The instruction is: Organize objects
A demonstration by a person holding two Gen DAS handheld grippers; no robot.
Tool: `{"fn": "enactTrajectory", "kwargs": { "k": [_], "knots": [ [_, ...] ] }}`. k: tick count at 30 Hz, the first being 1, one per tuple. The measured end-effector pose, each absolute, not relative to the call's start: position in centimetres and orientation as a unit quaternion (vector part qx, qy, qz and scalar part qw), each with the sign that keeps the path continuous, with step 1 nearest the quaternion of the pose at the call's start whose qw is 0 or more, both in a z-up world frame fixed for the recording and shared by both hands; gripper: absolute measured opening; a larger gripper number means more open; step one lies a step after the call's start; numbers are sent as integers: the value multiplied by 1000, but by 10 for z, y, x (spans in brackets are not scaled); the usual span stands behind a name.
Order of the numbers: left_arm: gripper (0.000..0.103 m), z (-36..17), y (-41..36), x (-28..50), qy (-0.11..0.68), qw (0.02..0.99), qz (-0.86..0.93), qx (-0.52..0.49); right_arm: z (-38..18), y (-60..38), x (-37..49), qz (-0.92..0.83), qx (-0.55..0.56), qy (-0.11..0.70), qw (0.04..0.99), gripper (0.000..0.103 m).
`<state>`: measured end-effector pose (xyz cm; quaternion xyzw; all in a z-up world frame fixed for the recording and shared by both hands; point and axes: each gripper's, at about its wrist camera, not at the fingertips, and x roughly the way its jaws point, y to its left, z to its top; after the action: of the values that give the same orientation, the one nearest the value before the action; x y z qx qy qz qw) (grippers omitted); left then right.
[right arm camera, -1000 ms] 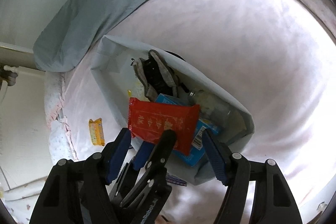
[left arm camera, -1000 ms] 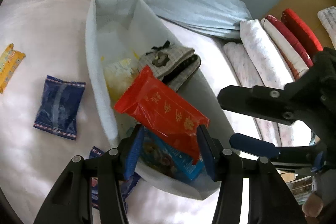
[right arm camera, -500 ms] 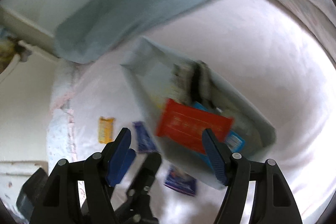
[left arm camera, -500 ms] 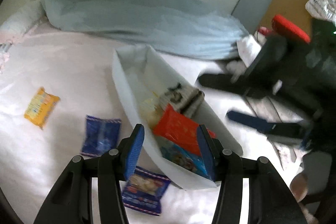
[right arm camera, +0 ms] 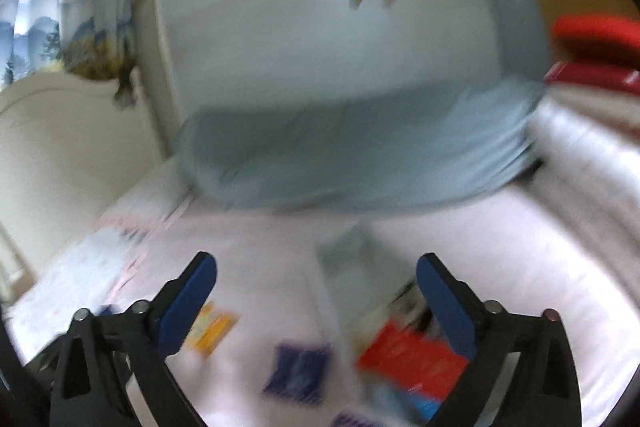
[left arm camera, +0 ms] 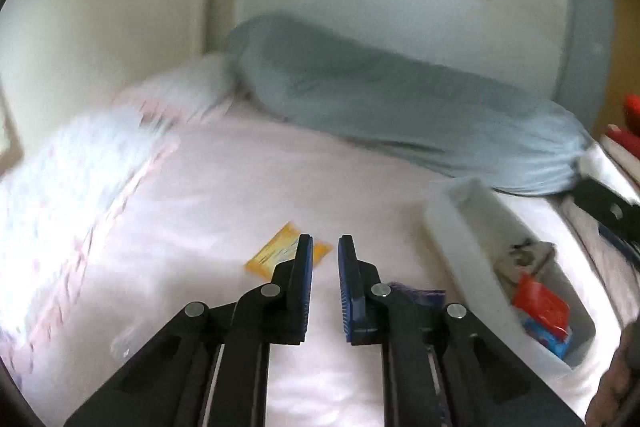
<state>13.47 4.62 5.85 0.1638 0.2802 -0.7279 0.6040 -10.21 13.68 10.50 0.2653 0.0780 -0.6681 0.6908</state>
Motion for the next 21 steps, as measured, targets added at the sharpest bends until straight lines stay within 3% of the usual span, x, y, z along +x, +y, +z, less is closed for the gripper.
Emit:
{"fn": "enactTrajectory", "kwargs": {
  "k": [3, 8, 15, 21],
  "knots": [
    [12, 45, 36, 161, 316, 625, -694, 170, 96, 131, -79, -647, 272, 107, 704, 96],
    [12, 20, 21, 161, 307, 651, -659, 219, 66, 121, -27, -589, 291, 189, 730, 95],
    [12, 0, 17, 167, 318, 651, -644, 246, 10, 103, 1, -586, 314, 290, 689, 79],
    [12, 25, 32, 167, 237, 710, -626, 219, 34, 117, -14, -604, 302, 201, 710, 74]
  ]
}}
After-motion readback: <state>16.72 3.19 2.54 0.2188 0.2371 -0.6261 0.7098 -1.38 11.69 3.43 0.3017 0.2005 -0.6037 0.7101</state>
